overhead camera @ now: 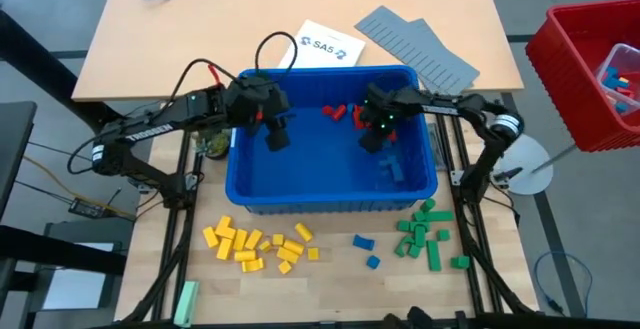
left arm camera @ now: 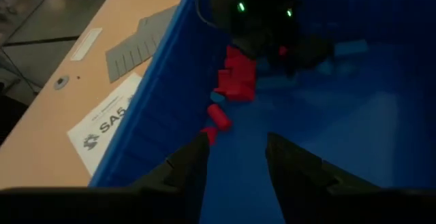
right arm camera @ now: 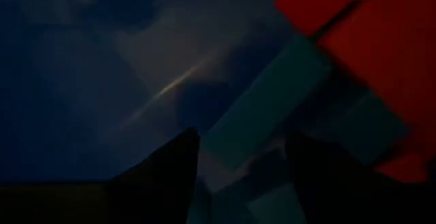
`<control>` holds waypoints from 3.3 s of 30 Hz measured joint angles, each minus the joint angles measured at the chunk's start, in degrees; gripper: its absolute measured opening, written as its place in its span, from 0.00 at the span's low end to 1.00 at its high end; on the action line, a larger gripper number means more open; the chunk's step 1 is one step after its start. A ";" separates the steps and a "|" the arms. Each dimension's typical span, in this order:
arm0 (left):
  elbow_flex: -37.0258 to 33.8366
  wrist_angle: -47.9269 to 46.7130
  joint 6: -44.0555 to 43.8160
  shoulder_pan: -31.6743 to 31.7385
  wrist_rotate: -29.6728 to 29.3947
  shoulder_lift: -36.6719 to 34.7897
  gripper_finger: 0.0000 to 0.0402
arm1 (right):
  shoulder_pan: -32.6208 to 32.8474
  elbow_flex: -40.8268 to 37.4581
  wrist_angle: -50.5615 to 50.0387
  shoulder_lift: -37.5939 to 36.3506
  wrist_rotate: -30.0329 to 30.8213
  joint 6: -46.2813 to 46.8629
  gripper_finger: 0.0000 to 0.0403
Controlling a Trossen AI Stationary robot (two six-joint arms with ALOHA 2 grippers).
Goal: Sort blocks
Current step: Remove the blue block from the blue bin
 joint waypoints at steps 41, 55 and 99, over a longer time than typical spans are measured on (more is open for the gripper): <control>0.00 0.25 0.56 1.33 0.00 0.22 0.39 | 13.73 -0.04 5.56 -23.55 -6.74 0.65 0.27; 0.00 0.12 0.32 1.33 0.00 0.22 0.39 | 51.40 0.00 7.48 -31.67 4.76 21.31 0.27; 0.00 -1.35 -2.63 1.33 0.02 0.24 0.39 | 68.47 6.22 -8.14 -16.58 17.88 40.43 0.59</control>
